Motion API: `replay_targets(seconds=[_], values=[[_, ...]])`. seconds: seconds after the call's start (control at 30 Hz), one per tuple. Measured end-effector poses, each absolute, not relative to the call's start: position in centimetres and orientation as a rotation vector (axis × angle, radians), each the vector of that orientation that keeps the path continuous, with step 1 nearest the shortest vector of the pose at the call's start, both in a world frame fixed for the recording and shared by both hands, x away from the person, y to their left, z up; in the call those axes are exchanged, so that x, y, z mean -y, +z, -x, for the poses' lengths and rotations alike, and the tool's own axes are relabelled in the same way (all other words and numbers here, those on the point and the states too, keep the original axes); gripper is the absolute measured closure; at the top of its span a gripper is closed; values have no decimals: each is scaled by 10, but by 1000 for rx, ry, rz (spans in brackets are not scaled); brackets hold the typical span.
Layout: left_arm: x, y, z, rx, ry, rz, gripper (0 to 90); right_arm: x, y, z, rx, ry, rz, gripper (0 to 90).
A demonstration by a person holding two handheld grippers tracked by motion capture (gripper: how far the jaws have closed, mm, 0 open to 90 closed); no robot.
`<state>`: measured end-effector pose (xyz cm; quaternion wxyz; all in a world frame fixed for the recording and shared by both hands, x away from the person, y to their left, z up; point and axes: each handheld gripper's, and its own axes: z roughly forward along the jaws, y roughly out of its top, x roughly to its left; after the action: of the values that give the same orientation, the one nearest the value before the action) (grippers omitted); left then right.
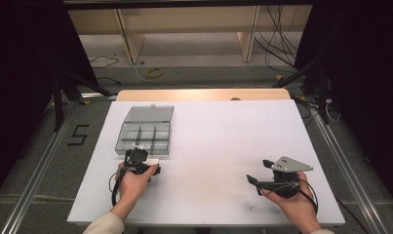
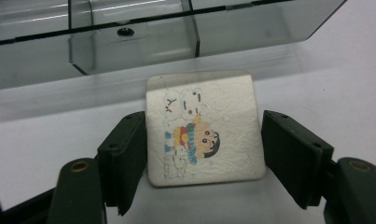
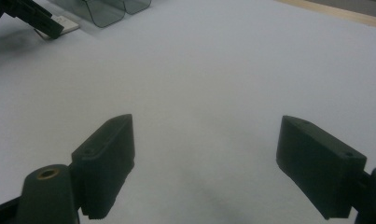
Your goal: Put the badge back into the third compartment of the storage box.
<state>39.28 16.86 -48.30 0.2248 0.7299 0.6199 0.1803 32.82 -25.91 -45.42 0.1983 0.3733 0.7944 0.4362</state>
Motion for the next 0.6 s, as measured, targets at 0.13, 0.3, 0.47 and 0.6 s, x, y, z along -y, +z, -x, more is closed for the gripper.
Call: replay_targets(seconds=[0.13, 0.3, 0.47, 0.6], values=[[-170, -482, -394, -1696, 483, -2034, 325, 260, -455, -328, -2223, 1220, -1045, 204], [-172, -482, -395, -1681, 462, -2047, 327, 260, -454, -328, -2223, 1220, -1047, 208], [-175, -481, -395, -1666, 450, -2050, 327, 260, -454, -328, -2222, 1222, -1049, 207], [-175, -481, -394, -1662, 443, -2040, 327, 260, -454, -328, -2220, 1225, -1047, 207]])
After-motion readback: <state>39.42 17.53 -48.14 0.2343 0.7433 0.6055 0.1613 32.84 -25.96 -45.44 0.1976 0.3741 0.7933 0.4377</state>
